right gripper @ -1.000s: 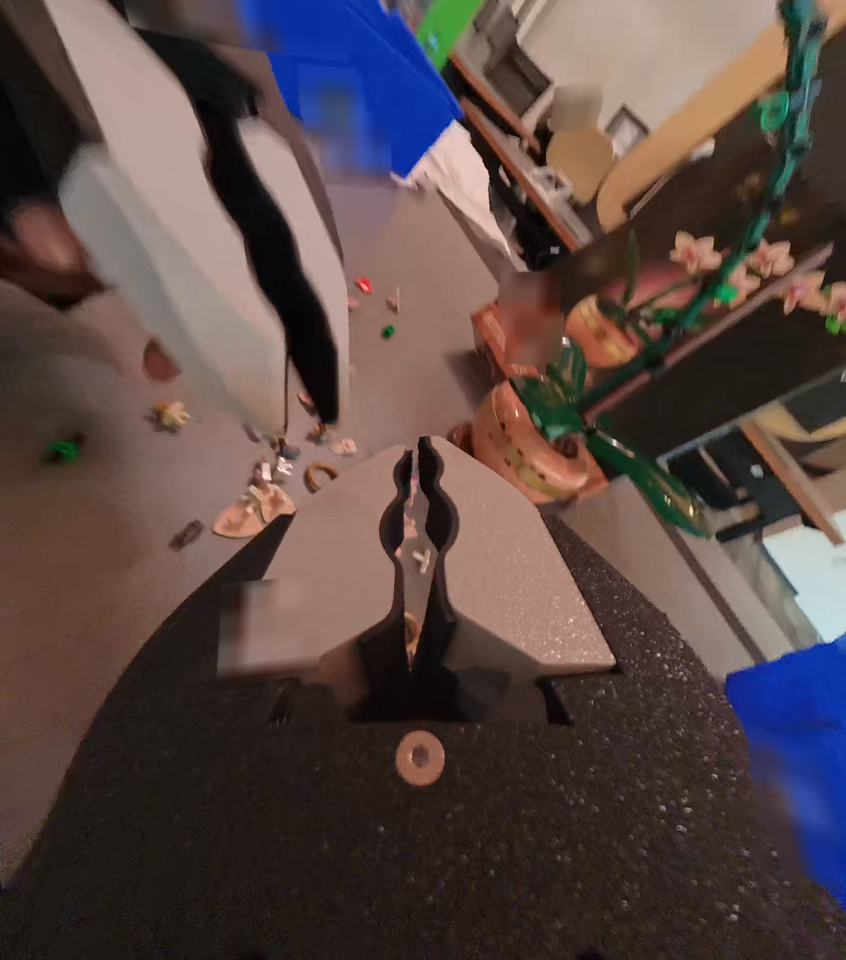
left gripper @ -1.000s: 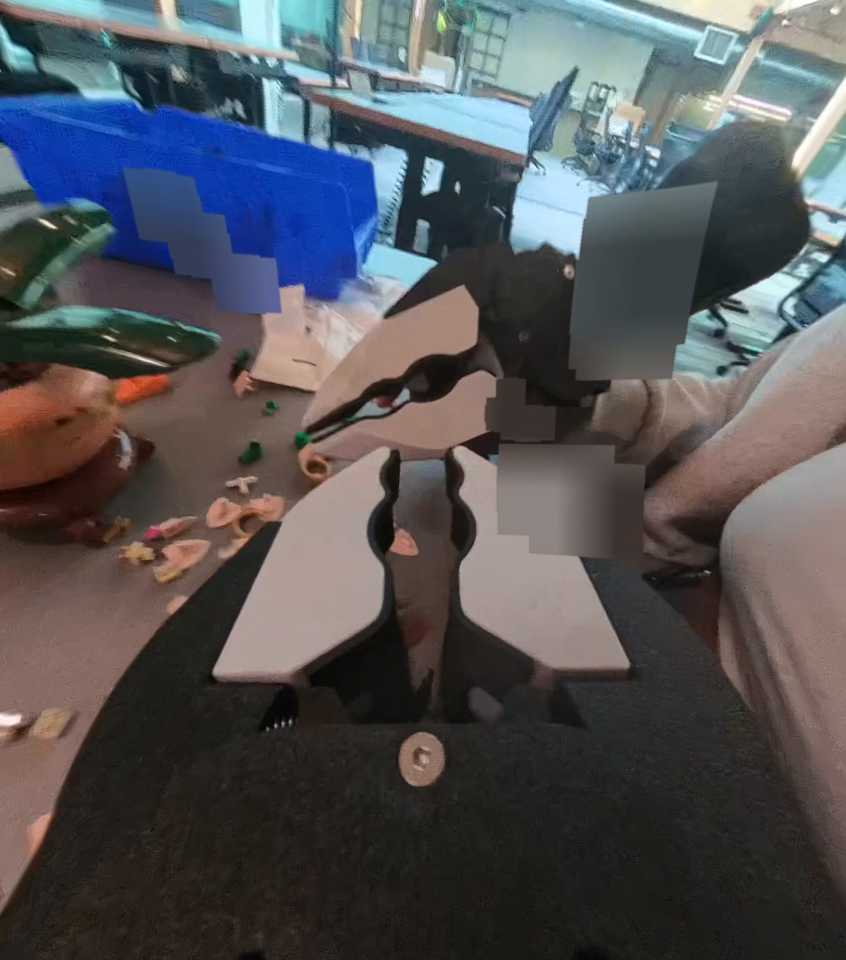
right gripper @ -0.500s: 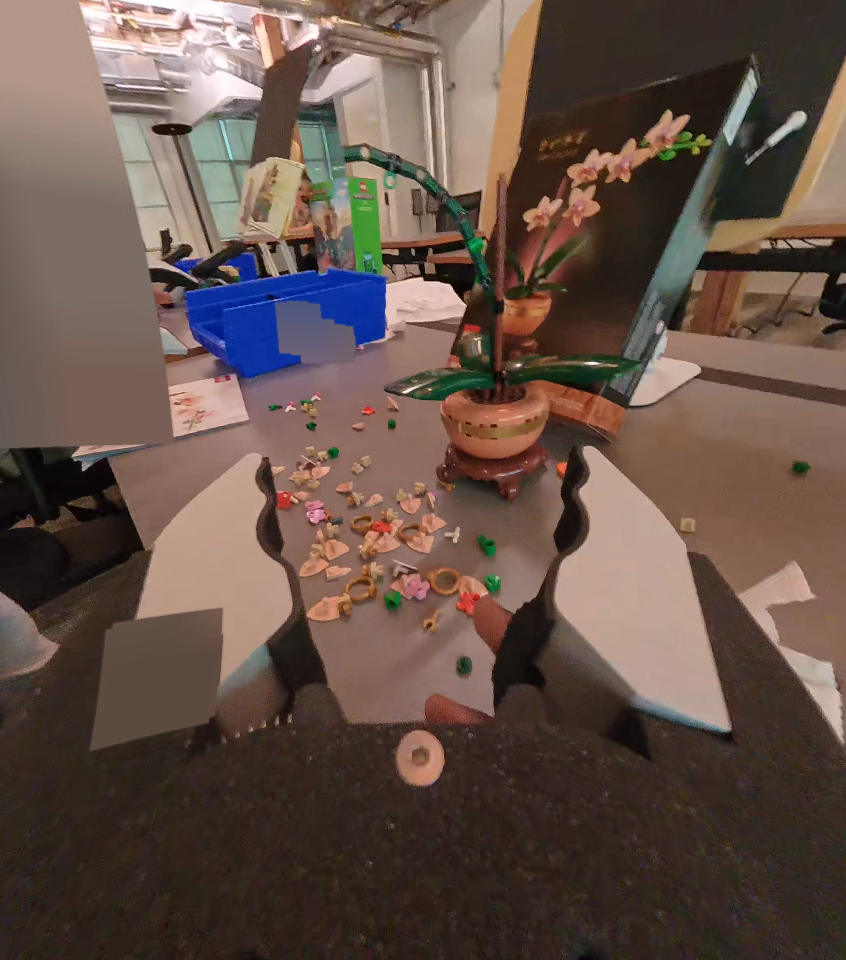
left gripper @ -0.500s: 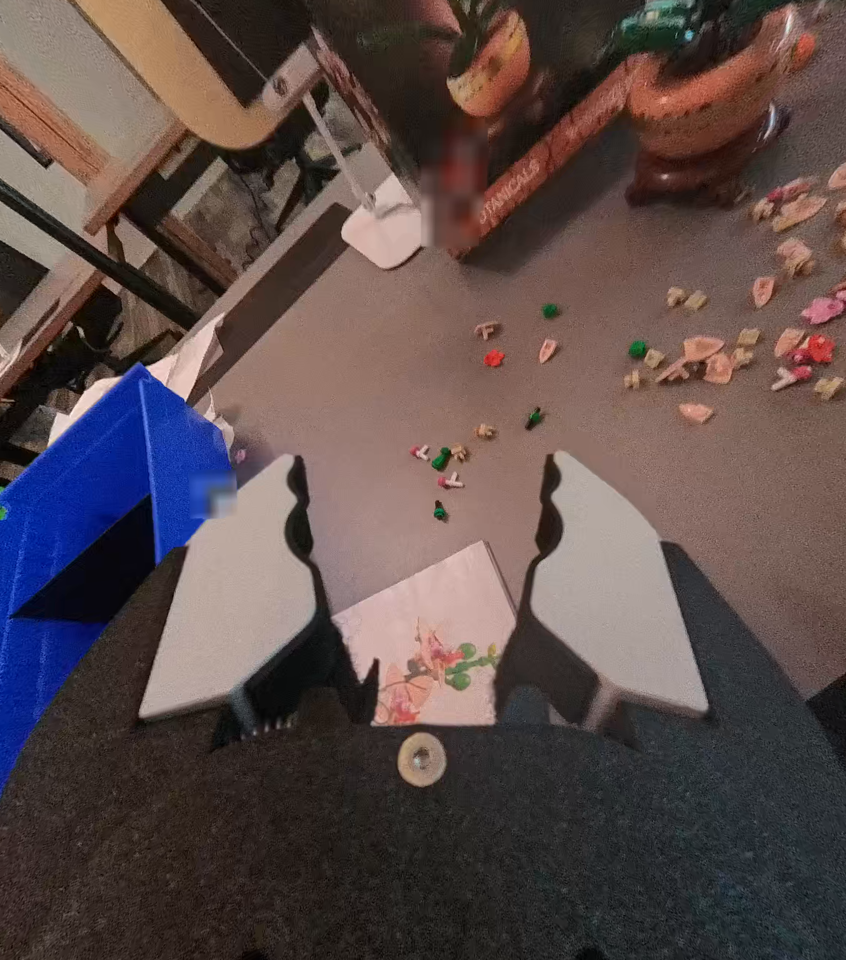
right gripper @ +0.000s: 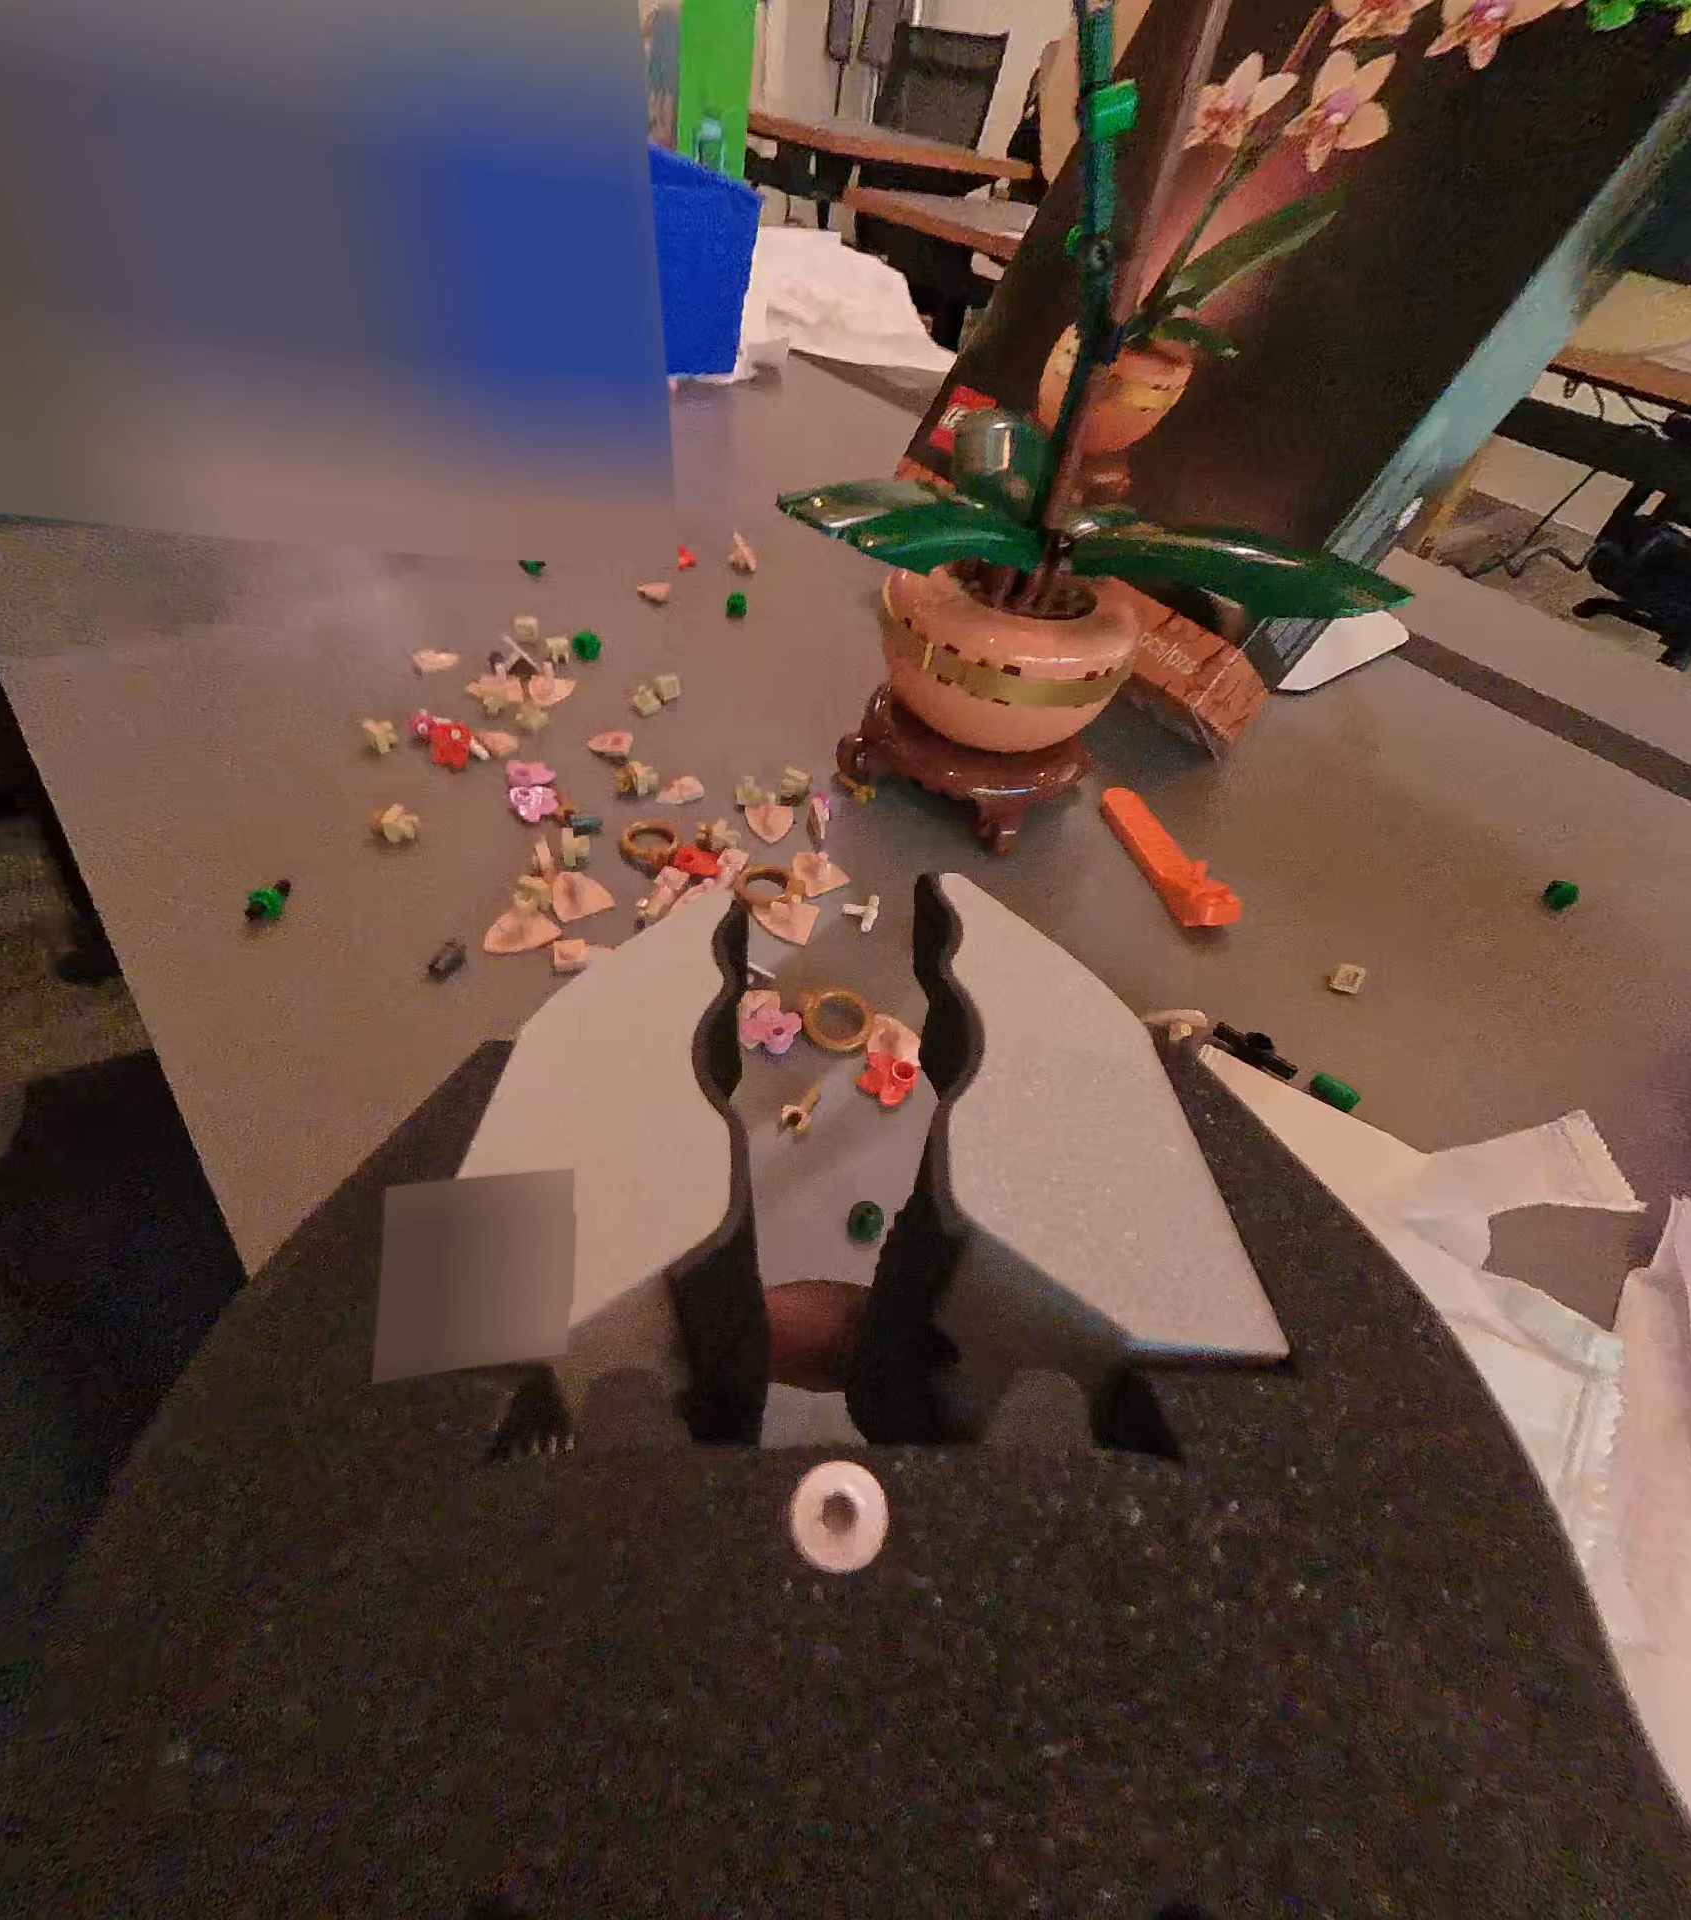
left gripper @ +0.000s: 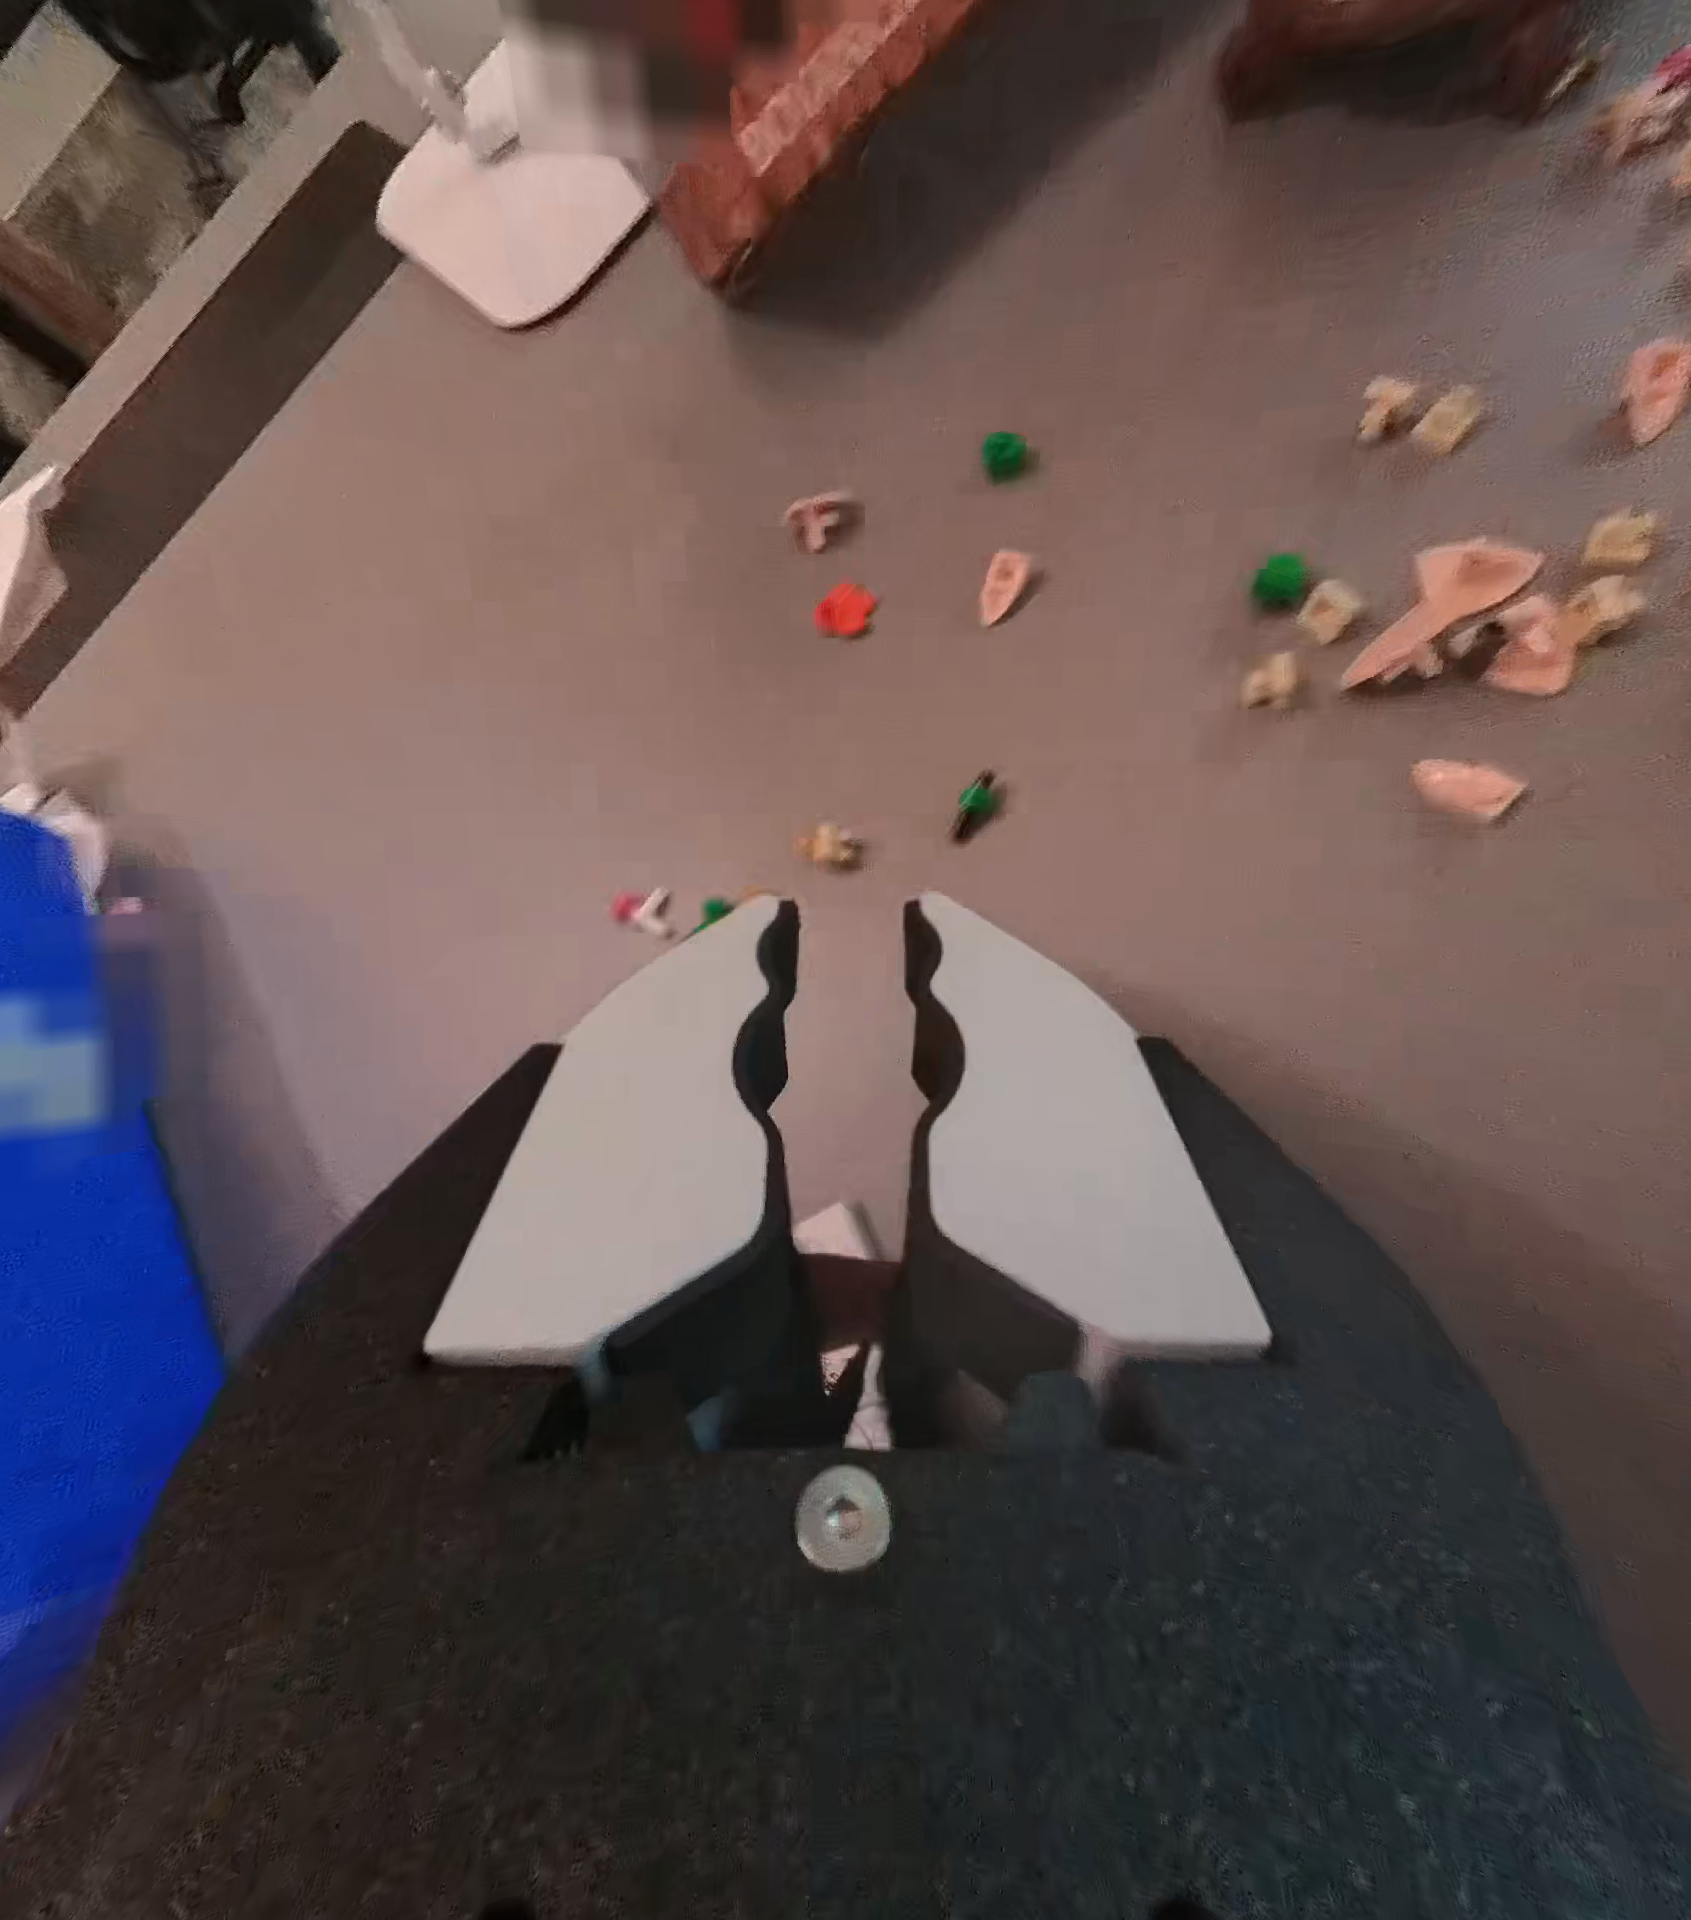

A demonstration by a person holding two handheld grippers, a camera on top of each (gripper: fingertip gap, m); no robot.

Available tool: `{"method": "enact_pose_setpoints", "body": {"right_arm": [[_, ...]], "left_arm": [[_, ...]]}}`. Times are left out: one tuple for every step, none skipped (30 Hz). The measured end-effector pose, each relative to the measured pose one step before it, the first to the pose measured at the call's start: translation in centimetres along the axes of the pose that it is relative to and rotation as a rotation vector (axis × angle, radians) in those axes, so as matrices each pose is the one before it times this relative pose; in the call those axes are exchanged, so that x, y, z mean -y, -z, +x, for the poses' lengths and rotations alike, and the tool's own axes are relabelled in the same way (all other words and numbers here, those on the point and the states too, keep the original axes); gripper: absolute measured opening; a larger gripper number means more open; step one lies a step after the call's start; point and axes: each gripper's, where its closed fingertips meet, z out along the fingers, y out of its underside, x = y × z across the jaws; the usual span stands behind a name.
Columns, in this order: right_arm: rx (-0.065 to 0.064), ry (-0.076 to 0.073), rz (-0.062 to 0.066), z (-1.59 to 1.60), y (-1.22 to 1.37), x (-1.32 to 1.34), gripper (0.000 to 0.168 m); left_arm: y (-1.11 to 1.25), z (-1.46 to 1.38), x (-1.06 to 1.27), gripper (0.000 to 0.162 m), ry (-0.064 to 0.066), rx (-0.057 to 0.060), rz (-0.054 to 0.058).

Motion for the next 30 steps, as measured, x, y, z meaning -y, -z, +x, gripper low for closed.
{"method": "enact_pose_setpoints", "body": {"right_arm": [[0.0051, 0.0183, -0.0030, -0.184, -0.254, -0.046, 0.031], [0.0048, 0.0028, 0.0121, -0.080, -0.204, 0.164, 0.031], [0.0096, -0.0097, 0.0152, -0.076, -0.188, 0.189, 0.031], [0.0104, -0.0158, 0.0093, -0.006, -0.244, 0.117, 0.031], [0.0063, -0.0127, 0.0019, 0.064, -0.123, 0.018, 0.031], [-0.0004, -0.0045, -0.0019, 0.143, -0.068, -0.038, 0.031], [-0.0057, 0.0039, -0.0026, 0.201, -0.024, -0.035, 0.031], [-0.0048, 0.0075, -0.0034, 0.159, 0.026, -0.059, 0.031], [-0.0009, 0.0061, -0.0058, 0.098, 0.043, -0.092, 0.031], [-0.0002, 0.0022, -0.0052, 0.084, 0.076, -0.096, 0.031], [-0.0002, -0.0015, -0.0015, 0.074, 0.079, -0.090, 0.031], [0.0013, -0.0039, -0.0004, 0.079, 0.035, -0.093, 0.031], [0.0001, -0.0055, -0.0010, 0.100, 0.006, -0.074, 0.031], [0.0001, -0.0058, 0.0008, 0.104, 0.004, -0.001, 0.031], [0.0001, -0.0038, 0.0042, 0.102, -0.038, 0.072, 0.031], [0.0002, -0.0023, 0.0037, 0.054, -0.024, 0.060, 0.031], [0.0015, -0.0006, 0.0006, 0.019, -0.099, -0.006, 0.031], [0.0021, 0.0007, -0.0033, -0.001, -0.097, -0.059, 0.031], [0.0022, 0.0014, -0.0047, -0.015, -0.085, -0.053, 0.031], [0.0020, 0.0029, -0.0035, -0.063, -0.011, -0.029, 0.031], [0.0014, 0.0031, -0.0020, -0.043, -0.003, -0.016, 0.031], [0.0006, 0.0023, -0.0001, -0.051, 0.024, 0.010, 0.031], [-0.0001, 0.0013, 0.0011, -0.028, 0.050, 0.005, 0.031], [-0.0022, -0.0009, 0.0025, 0.016, 0.060, 0.014, 0.031], [-0.0030, -0.0057, 0.0035, 0.060, 0.089, 0.040, 0.031], [-0.0009, -0.0110, 0.0032, 0.032, 0.118, 0.058, 0.031], [0.0007, -0.0156, 0.0031, 0.141, 0.047, 0.006, 0.031], [0.0030, -0.0191, 0.0014, 0.029, 0.059, -0.006, 0.029], [0.0080, -0.0186, -0.0030, -0.039, 0.002, -0.068, 0.025], [0.0116, -0.0143, -0.0076, -0.086, -0.074, -0.086, 0.023]], "left_arm": [[-0.480, 1.088, 0.948, 0.021, 0.0035, -0.0494, 0.0320], [-0.558, 0.966, 0.935, 0.024, -0.0035, -0.0301, 0.0287], [-0.643, 0.610, 0.716, 0.028, -0.0125, -0.0035, 0.0187], [-0.666, 0.141, 0.263, 0.029, -0.0162, 0.0232, -0.0020], [-0.610, -0.154, -0.172, 0.030, -0.0154, 0.0336, -0.0226], [-0.536, -0.265, -0.411, 0.033, -0.0073, 0.0313, -0.0286], [-0.416, -0.394, -0.472, 0.040, 0.0073, 0.0326, -0.0248], [-0.318, -0.465, -0.492, 0.046, 0.0125, 0.0325, -0.0237], [-0.168, -0.494, -0.365, 0.047, 0.0078, 0.0326, -0.0157], [-0.045, -0.511, -0.199, 0.052, 0.0033, 0.0330, -0.0051], [0.018, -0.416, -0.134, 0.054, -0.0002, 0.0254, -0.0042], [0.030, -0.313, -0.165, 0.054, -0.0009, 0.0166, -0.0060], [0.005, -0.287, -0.170, 0.054, 0.0003, 0.0151, -0.0050], [-0.056, -0.362, -0.209, 0.052, 0.0007, 0.0193, -0.0043], [-0.153, -0.463, -0.206, 0.050, 0.0003, 0.0243, -0.0049], [-0.198, -0.494, -0.214, 0.049, -0.0001, 0.0258, -0.0051], [-0.213, -0.499, -0.173, 0.049, -0.0019, 0.0248, -0.0037], [-0.256, -0.491, -0.151, 0.048, -0.0063, 0.0236, -0.0031], [-0.278, -0.454, -0.151, 0.046, -0.0127, 0.0223, -0.0041], [-0.313, -0.520, -0.208, 0.044, -0.0184, 0.0256, -0.0085], [-0.321, -0.622, -0.311, 0.042, -0.0198, 0.0300, -0.0153], [-0.323, -0.696, -0.400, 0.043, -0.0179, 0.0311, -0.0192], [-0.273, -0.681, -0.377, 0.044, -0.0170, 0.0293, -0.0195], [-0.076, -0.439, -0.151, 0.044, -0.0150, 0.0181, -0.0086], [0.290, -0.027, 0.270, 0.042, -0.0025, -0.0036, 0.0123], [0.541, 0.439, 0.734, 0.038, 0.0153, -0.0300, 0.0342], [0.719, 0.993, 1.125, 0.035, 0.0233, -0.0592, 0.0529], [0.863, 1.490, 1.348, 0.032, 0.0226, -0.0819, 0.0637], [0.794, 1.537, 1.406, 0.030, 0.0249, -0.0737, 0.0609], [0.645, 1.332, 1.267, 0.029, 0.0224, -0.0518, 0.0493]]}}
